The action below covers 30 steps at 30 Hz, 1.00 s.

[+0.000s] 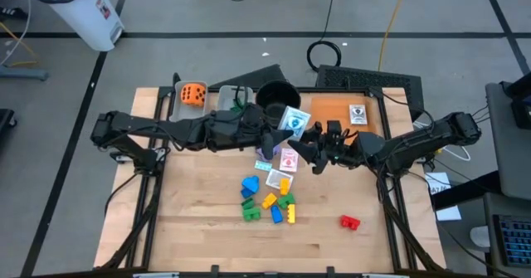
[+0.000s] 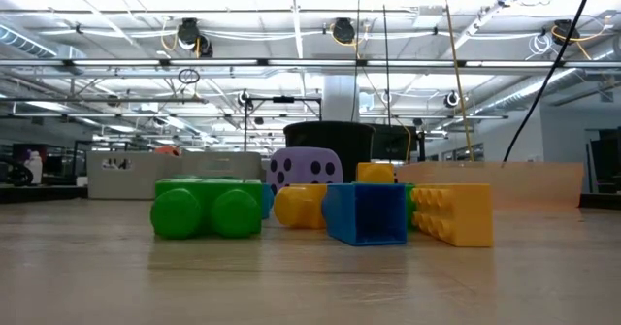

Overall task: Pick & Place Toys
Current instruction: Put the blue deck of cards into the orange bin

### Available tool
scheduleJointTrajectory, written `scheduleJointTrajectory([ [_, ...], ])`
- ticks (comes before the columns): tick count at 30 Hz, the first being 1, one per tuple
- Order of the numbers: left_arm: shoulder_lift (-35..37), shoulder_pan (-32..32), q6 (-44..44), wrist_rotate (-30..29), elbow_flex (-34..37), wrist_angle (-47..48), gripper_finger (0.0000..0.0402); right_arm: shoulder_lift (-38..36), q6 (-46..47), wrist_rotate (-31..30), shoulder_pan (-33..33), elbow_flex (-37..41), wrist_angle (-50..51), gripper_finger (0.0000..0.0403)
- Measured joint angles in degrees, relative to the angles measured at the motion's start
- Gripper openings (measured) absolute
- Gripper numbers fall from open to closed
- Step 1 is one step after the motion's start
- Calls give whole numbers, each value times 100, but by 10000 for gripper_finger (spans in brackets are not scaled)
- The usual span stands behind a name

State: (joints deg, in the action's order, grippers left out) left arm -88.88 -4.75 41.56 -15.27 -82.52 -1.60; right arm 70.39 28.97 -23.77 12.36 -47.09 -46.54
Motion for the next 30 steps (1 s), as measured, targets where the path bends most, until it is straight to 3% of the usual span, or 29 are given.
scheduleJointTrajectory([
  [13,11,-4,-168,276,-9,-41,75,0,-185,168,11,0,-42,78],
  [20,13,86,-121,713,-7,-148,115,-4,-297,286,11,0,-10,75],
  [30,4,389,-388,1761,-4,-853,206,4,-158,617,11,0,14,70],
])
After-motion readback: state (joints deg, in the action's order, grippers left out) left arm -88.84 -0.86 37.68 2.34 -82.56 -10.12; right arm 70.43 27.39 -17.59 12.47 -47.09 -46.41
